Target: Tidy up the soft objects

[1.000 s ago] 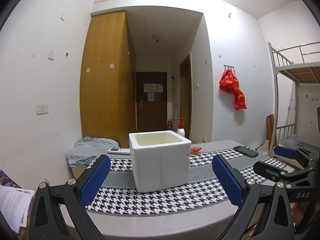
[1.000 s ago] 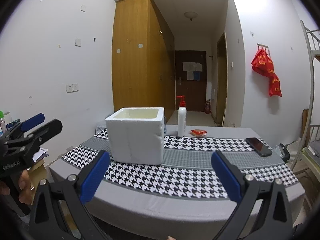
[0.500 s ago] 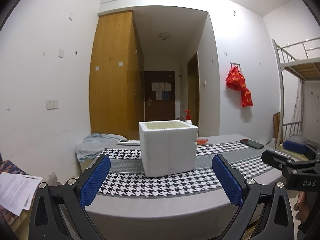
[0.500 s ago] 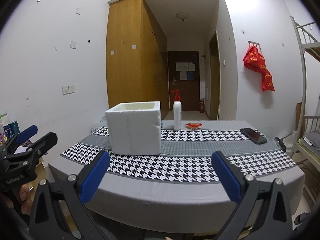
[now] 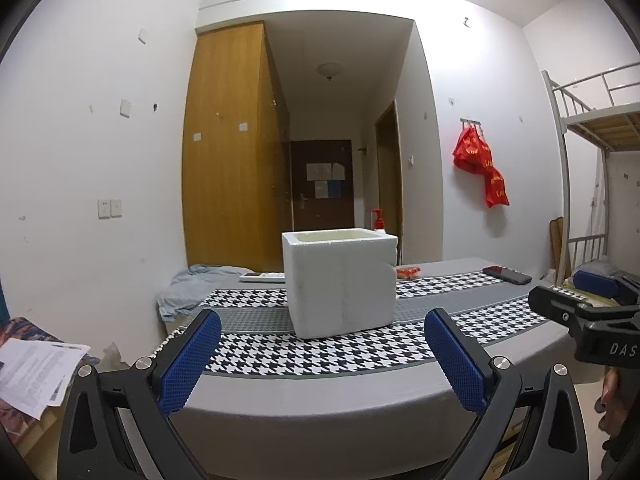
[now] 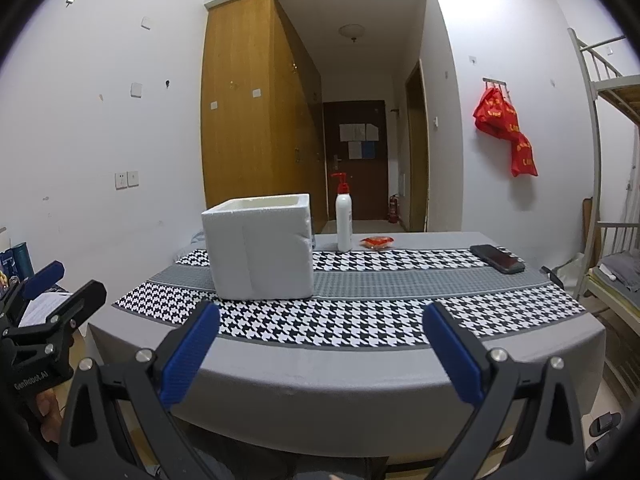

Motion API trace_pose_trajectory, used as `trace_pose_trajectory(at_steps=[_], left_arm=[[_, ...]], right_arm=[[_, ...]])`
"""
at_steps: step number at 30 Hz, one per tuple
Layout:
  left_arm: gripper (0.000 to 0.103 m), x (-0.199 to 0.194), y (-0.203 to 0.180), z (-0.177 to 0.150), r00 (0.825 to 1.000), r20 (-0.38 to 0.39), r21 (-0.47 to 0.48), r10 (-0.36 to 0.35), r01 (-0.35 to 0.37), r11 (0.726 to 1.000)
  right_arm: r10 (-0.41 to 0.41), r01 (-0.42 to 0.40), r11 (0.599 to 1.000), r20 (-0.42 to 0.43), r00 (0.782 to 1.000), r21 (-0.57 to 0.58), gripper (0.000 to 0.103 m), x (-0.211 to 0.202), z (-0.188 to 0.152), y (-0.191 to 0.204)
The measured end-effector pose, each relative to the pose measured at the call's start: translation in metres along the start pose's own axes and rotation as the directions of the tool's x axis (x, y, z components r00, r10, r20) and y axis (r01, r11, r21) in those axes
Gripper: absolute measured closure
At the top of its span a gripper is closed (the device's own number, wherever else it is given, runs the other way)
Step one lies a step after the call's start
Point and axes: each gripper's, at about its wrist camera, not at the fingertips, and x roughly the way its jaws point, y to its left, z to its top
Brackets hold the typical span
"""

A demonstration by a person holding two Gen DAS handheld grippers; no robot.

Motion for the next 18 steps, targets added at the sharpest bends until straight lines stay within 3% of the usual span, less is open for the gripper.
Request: trace_pose_trajectory(at_steps=[18], left_arm=[[0.001,-0.014,-0.002,-0.002,1.000,0.001,0.015,-0.025,0.025,1.000]], right_arm=[[0.010,-0.010,1.000,-0.003,1.000,-0.016,0.001,-0.009,-0.006,0.008]])
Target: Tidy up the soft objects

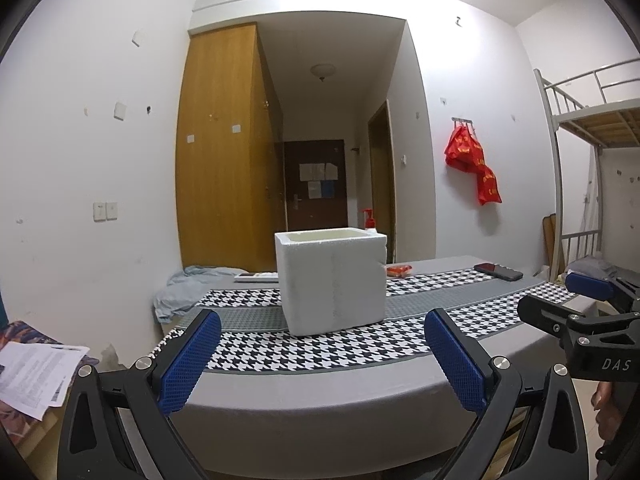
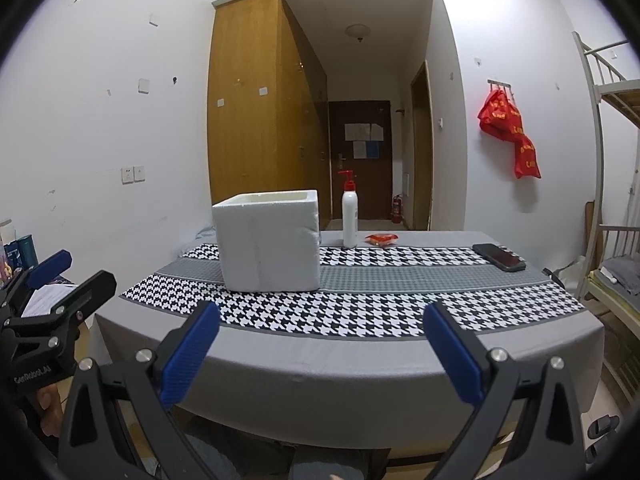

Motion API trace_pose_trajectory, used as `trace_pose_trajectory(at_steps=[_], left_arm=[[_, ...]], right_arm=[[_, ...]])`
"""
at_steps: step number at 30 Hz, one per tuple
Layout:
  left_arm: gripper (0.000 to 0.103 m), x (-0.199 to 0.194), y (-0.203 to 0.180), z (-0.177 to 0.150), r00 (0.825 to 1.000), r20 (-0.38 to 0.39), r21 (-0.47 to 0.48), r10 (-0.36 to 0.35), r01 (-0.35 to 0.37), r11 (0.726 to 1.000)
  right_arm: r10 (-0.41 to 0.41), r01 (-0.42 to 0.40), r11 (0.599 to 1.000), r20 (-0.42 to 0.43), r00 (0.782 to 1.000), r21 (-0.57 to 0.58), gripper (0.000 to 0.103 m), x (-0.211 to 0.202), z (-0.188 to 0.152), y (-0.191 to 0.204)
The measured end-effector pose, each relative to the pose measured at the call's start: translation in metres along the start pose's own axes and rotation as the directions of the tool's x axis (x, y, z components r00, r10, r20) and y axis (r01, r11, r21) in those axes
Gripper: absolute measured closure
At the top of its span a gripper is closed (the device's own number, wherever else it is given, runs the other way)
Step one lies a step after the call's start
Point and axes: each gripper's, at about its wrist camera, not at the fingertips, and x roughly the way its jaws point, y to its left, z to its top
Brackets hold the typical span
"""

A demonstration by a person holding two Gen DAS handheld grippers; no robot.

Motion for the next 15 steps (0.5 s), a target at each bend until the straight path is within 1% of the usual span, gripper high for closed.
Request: trace_pose_trajectory(at_steps=[5,15], left_arm=[[0.001,0.0015,-0.0003,-0.0007,1.000,-0.005,0.002,-0.002,0.002,1.000],[0.001,0.0018,-0.0009,-0.0007,1.000,-0.007,0.006,-0.001,0.001,1.000]], right_arm=[[0.002,-0.002,1.000,0.004,1.000,0.012,0.000,0.0004,0.0005,-0.0021],[0.005,-0.005,1.000,-0.001,1.000,-0.001,0.000,0.0007,-0.0015,-0.0014]])
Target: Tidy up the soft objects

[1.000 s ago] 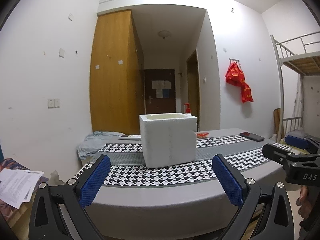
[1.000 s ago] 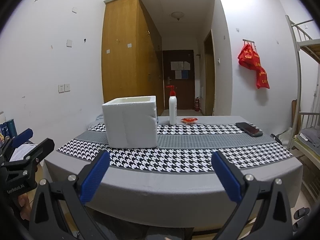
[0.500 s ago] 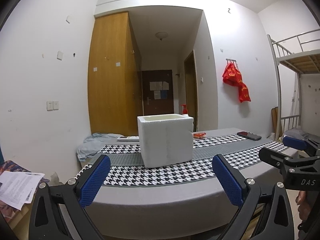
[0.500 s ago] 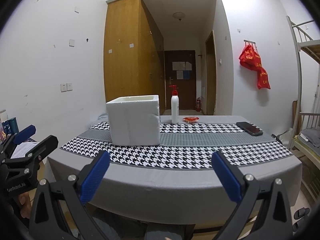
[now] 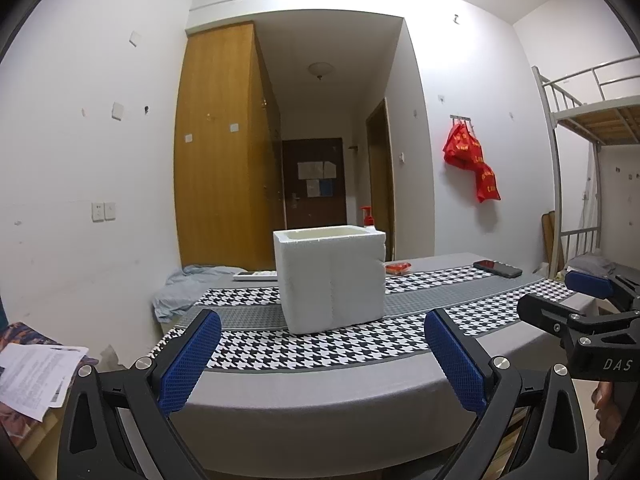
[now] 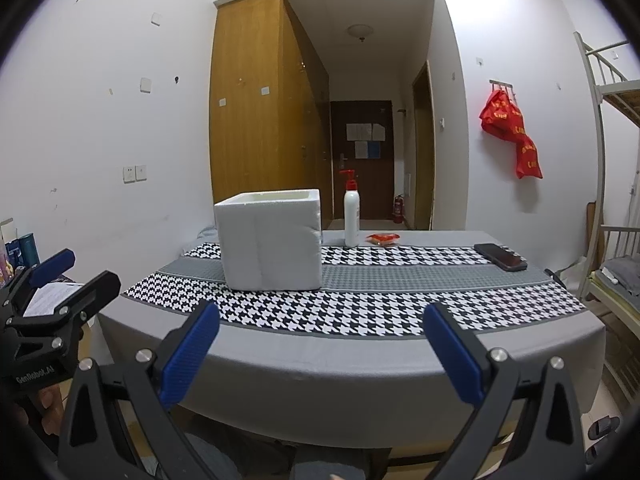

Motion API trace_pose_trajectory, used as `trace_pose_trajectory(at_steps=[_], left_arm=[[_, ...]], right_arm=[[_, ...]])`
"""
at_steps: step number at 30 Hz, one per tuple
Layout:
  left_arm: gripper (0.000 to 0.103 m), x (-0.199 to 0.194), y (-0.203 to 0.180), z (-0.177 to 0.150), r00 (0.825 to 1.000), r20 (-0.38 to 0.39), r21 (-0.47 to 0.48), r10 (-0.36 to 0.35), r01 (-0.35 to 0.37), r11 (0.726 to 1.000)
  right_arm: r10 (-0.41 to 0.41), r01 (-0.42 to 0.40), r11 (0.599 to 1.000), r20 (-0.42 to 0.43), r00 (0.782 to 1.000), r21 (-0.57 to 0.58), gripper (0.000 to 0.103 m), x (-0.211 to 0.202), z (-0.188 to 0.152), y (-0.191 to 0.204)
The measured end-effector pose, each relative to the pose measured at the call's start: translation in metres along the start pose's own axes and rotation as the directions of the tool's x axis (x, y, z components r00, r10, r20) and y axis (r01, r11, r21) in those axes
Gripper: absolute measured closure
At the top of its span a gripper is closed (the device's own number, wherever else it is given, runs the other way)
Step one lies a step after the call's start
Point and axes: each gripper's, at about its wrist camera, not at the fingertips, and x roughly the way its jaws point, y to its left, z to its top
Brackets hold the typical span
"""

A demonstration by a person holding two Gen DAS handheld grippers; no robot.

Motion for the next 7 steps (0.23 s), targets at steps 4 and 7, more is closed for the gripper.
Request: trace_pose_trajectory(at_steps=[4,7], left_arm=[[0.001,0.0013,-0.0002,0.0004,1.000,-0.003,-0.005,0.000,0.000,1.000],[0.001,0.0006,-0.0004,0.0003,1.000,-0.001,-0.005,0.000,0.000,1.000]], right_arm=[[-0.001,0.001,1.000,-0.002,1.000,0.002,0.001,-0.0002,-0.0007,0.0003],[0.001,-0.001,1.000,-0.002,1.000,-0.001,0.000,-0.0001,-0.0004,0.0018]])
